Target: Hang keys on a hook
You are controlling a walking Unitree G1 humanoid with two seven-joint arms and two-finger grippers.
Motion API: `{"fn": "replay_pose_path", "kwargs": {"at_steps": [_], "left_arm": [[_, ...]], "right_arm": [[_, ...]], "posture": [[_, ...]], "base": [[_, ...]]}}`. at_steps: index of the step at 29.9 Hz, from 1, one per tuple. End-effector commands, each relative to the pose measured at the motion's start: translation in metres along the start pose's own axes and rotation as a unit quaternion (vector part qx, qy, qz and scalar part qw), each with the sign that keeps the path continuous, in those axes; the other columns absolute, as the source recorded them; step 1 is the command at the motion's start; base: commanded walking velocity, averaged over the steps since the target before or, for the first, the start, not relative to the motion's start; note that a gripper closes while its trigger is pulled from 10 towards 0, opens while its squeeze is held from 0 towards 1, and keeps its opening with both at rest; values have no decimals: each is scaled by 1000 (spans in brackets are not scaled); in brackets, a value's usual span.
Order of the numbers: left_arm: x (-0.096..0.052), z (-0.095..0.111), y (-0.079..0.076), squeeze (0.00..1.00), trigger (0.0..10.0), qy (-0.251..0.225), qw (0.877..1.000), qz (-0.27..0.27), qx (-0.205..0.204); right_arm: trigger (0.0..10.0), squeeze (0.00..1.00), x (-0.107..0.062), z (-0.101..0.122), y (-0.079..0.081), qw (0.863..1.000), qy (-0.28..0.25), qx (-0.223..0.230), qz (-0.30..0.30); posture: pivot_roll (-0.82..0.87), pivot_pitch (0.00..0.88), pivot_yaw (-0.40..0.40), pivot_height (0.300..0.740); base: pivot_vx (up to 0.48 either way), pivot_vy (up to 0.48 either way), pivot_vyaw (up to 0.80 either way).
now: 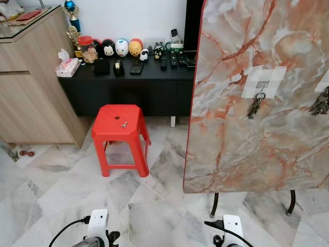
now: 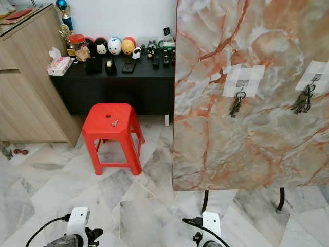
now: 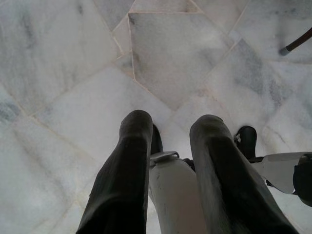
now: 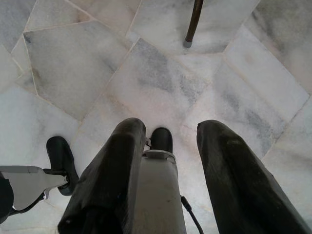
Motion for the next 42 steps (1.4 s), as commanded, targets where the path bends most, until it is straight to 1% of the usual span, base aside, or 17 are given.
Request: {"fn": "replay_pose_path", "kwargs": {"at_steps": [1, 8, 9, 11, 14, 24, 28, 35, 42], "left_arm": [[0, 0, 1, 0, 10000, 1, 1000, 3, -9], [0, 0, 1, 0, 10000, 1, 1000, 3, -9], [-2, -7, 5, 0, 10000, 4, 1000, 7, 0], [-4, -17, 10, 0, 10000, 10, 1000, 9, 16], [-4, -20, 10, 0, 10000, 13, 1000, 7, 18], [-4, -21, 9, 0, 10000, 10, 1000, 5, 17], [-4, -19, 9, 0, 10000, 7, 1000, 6, 17], [-4, -17, 10, 0, 10000, 2, 1000, 8, 12], [-5, -17, 13, 0, 10000, 11, 1000, 10, 21]], "right_arm": [[10000, 0, 0, 1, 0, 1000, 1, -1, 2], [10000, 0, 0, 1, 0, 1000, 1, -1, 2], [10000, 0, -1, -4, 4, 1000, 1, 0, 15], [10000, 0, -2, -12, 8, 1000, 1, 3, 26], [10000, 0, -2, -14, 8, 1000, 3, 1, 29], [10000, 0, -2, -15, 7, 1000, 3, -3, 29], [10000, 0, -2, -14, 7, 1000, 0, -4, 31], [10000, 0, -2, -11, 8, 999, -2, -8, 32], [10000, 0, -2, -11, 11, 999, -3, -6, 35]], "posture": [[-149, 0, -1, 740], [-149, 0, -1, 740], [-110, 13, -16, 740], [-111, 11, -17, 740], [-106, 9, -20, 740], [-103, 6, -22, 740], [-108, 26, -19, 740], [-120, 33, -15, 740], [-115, 46, 1, 740]], "base": [[0, 0, 0], [0, 0, 0], [0, 0, 0], [0, 0, 0], [0, 0, 0], [0, 0, 0], [0, 0, 0], [0, 0, 0], [0, 0, 0]]}}
Point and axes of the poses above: a point about 5 cm out from each wrist's last joint towards the gripper, its own x axis pointing out of the wrist towards the gripper, its own z axis along the axis of the wrist's last joint, y = z × x, the point moved 1 cm from there along x, pointing out of the wrist towards the gripper, and after that the axes turned 9 degrees about -x, right-handed, at the moved point
